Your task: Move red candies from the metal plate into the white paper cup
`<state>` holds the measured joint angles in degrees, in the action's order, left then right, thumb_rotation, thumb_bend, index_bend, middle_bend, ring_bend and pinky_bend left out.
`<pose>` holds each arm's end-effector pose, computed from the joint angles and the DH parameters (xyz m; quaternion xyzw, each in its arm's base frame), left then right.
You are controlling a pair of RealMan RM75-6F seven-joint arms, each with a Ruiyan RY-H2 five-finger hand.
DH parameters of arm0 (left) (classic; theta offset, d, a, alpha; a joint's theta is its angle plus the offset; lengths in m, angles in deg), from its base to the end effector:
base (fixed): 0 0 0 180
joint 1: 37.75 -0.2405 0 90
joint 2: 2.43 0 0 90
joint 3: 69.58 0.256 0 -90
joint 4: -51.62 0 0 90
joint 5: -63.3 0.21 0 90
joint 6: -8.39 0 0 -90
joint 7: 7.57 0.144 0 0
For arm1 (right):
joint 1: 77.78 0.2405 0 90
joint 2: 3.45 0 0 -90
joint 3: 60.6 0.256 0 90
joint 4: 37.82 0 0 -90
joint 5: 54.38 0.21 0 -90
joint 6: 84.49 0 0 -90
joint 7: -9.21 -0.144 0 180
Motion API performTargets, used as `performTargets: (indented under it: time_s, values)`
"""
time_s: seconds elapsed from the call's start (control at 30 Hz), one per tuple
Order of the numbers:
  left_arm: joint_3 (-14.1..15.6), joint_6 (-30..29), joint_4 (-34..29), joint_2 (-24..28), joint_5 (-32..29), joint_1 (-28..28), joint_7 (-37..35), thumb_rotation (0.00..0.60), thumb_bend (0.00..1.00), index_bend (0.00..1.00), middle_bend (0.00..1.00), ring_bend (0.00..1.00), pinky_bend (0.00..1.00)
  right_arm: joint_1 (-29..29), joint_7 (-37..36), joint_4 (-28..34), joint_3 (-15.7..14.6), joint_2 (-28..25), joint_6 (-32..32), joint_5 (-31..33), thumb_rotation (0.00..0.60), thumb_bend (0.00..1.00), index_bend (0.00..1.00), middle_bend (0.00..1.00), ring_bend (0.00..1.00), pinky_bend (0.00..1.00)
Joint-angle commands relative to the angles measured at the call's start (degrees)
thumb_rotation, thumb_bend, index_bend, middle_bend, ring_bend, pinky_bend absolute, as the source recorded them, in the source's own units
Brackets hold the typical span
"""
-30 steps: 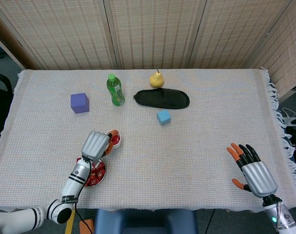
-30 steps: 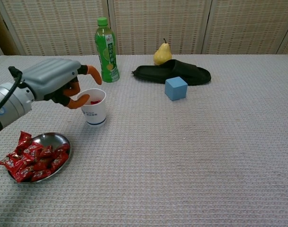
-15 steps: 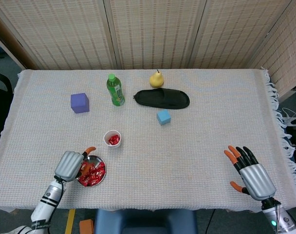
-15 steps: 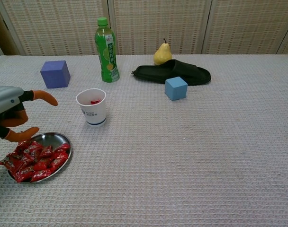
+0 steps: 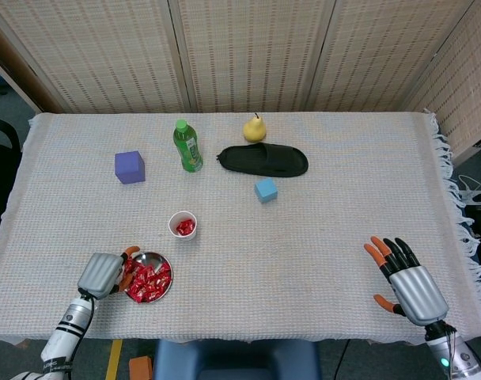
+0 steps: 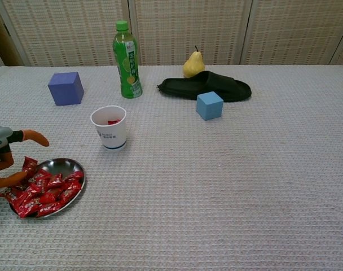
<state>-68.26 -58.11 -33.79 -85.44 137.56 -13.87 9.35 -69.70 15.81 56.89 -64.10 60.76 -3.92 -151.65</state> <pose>-0.2649 0.2496 0.0140 -0.7238 -0.3957 -0.3002 0.4791 -0.2805 -0.1676 0.1201 0.7102 -0.3483 0.3603 0.4945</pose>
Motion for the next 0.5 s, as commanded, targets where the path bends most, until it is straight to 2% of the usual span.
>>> performTargets:
  time_s: [0.03,0.5]
  values:
    - [0.06,1.27,-0.10,0.24,-0.55,0.03,-0.13,0.600,0.39,0.23,1.00,1.00,1.00,0.04,0.04,-0.01,-0.03,0.02,-0.14,0.01,0.600,0.10,0.00,0.00,0.00,0.00]
    - [-1.85,3.24,2.45,-1.12,-3.19,0.49,2.37,0.600,0.38,0.28,1.00,1.00,1.00,0.08,0.01,-0.02,0.05,-0.01,-0.32,0.24,0.600,0.10,0.00,0.00,0.00,0.00]
